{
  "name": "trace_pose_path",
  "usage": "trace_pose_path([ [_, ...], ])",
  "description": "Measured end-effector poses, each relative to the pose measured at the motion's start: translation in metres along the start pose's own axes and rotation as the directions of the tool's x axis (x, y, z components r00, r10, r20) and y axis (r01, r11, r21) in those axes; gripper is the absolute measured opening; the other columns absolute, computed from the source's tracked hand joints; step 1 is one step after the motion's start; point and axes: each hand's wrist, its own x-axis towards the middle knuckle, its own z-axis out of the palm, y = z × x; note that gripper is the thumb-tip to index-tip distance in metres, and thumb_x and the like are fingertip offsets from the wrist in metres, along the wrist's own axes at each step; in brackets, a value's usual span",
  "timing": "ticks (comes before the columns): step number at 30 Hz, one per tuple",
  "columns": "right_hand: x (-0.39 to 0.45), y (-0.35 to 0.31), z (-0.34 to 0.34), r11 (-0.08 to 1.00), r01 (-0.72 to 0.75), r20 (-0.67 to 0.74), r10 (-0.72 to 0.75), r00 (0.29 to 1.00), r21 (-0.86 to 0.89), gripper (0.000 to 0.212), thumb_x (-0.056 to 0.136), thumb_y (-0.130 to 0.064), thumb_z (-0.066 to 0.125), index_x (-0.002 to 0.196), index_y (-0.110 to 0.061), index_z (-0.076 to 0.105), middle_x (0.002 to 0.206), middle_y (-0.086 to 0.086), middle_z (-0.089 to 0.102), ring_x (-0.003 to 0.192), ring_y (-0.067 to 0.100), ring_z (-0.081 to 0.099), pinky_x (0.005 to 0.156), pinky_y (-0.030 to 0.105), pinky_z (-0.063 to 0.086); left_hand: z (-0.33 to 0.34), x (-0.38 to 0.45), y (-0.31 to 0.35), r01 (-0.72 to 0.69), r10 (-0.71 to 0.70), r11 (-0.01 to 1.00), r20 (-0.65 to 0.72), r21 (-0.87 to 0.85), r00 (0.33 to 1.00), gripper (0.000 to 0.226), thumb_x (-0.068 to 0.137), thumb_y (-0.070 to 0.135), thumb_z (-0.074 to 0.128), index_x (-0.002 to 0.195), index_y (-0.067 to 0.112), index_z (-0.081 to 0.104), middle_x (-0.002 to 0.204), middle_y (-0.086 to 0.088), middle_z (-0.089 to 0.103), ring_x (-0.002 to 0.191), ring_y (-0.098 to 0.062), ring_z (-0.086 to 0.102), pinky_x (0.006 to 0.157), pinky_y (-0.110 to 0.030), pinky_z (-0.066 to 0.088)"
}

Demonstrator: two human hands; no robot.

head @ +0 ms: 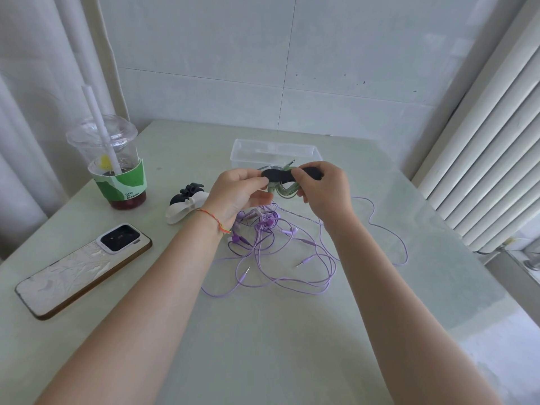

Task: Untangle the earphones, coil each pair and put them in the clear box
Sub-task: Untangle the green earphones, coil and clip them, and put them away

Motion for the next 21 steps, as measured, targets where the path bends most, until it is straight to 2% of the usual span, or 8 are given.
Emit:
trace_pose_path([
  [4,-0.002,-0.003,0.001,0.998,-0.011,-0.016,0.012,1.0,0.062,0.015,0.088,-0.025,0.068,0.095,-0.011,0.069,0.061,0.001,0.065,0.048,0.01,0.053,0.053,0.021,0.044,-0.001,0.0,0.0,0.013,-0.012,0.999,-0.024,0.03,1.0,0.011,0.088,0.01,0.069,0.097,0.003,0.068,0.087,-0.013,0.068,0.07,-0.022,0.068,0.062,-0.031,0.06],
  [6,-0.003,-0.005,0.0,0.992,-0.011,-0.008,0.012,1.0,0.123,0.014,0.088,-0.02,0.069,0.095,-0.009,0.07,0.062,0.003,0.065,0.046,0.01,0.053,0.051,0.018,0.045,-0.001,0.0,0.0,0.013,-0.013,1.0,-0.036,0.005,0.999,0.021,0.087,0.013,0.072,0.104,0.002,0.065,0.092,-0.014,0.067,0.075,-0.024,0.067,0.058,-0.03,0.058],
  [9,-0.005,-0.006,0.0,0.97,-0.029,0.028,0.023,0.999,0.243,0.013,0.088,-0.014,0.068,0.096,-0.004,0.07,0.067,0.009,0.068,0.053,0.016,0.058,0.058,0.026,0.052,0.001,-0.002,0.004,0.011,-0.009,0.996,0.024,-0.084,1.0,0.029,0.09,0.012,0.068,0.115,-0.002,0.063,0.096,-0.016,0.068,0.075,-0.025,0.07,0.06,-0.03,0.059],
  [11,-0.005,-0.007,-0.001,0.948,-0.07,0.111,0.037,0.993,0.31,0.016,0.091,-0.01,0.064,0.102,-0.001,0.07,0.079,0.014,0.071,0.062,0.019,0.065,0.066,0.029,0.058,0.0,-0.003,0.007,-0.04,0.042,0.996,0.019,-0.083,0.999,0.023,0.091,0.012,0.066,0.111,0.001,0.067,0.092,-0.014,0.07,0.074,-0.021,0.07,0.063,-0.029,0.058],
  [13,-0.004,-0.008,-0.004,0.936,-0.124,0.253,0.039,0.967,0.33,0.017,0.093,-0.005,0.061,0.107,0.0,0.068,0.09,0.017,0.072,0.072,0.023,0.069,0.075,0.032,0.06,-0.005,-0.001,0.008,-0.087,0.085,0.995,-0.054,-0.04,0.995,0.018,0.089,0.012,0.068,0.106,0.006,0.07,0.087,-0.008,0.07,0.076,-0.018,0.068,0.062,-0.027,0.056],
  [16,-0.004,-0.009,-0.012,0.974,-0.113,0.377,0.031,0.926,0.198,0.016,0.091,-0.004,0.063,0.106,-0.007,0.069,0.087,0.011,0.071,0.074,0.02,0.07,0.076,0.028,0.06,-0.01,0.0,0.011,-0.106,0.106,0.994,-0.129,0.0,0.986,0.013,0.088,0.011,0.07,0.101,0.011,0.071,0.085,-0.004,0.069,0.078,-0.017,0.064,0.057,-0.023,0.055],
  [18,0.0,-0.01,-0.011,0.997,-0.053,0.341,0.03,0.94,0.057,0.014,0.089,-0.006,0.066,0.102,-0.01,0.071,0.076,0.005,0.069,0.064,0.015,0.064,0.066,0.022,0.057,-0.009,0.001,0.013,-0.107,0.11,0.994,-0.13,0.033,0.985,0.013,0.088,0.011,0.069,0.101,0.013,0.071,0.084,-0.002,0.069,0.076,-0.016,0.064,0.056,-0.022,0.055],
  [21,0.016,-0.012,-0.007,0.999,0.018,0.214,-0.01,0.977,-0.035,0.01,0.084,-0.01,0.07,0.092,-0.015,0.074,0.067,0.002,0.067,0.06,0.015,0.057,0.064,0.029,0.051,-0.007,0.01,0.014,-0.143,0.172,0.978,-0.197,0.155,0.965,0.015,0.088,0.011,0.065,0.099,0.018,0.072,0.086,-0.001,0.069,0.078,-0.015,0.065,0.061,-0.025,0.055],
])
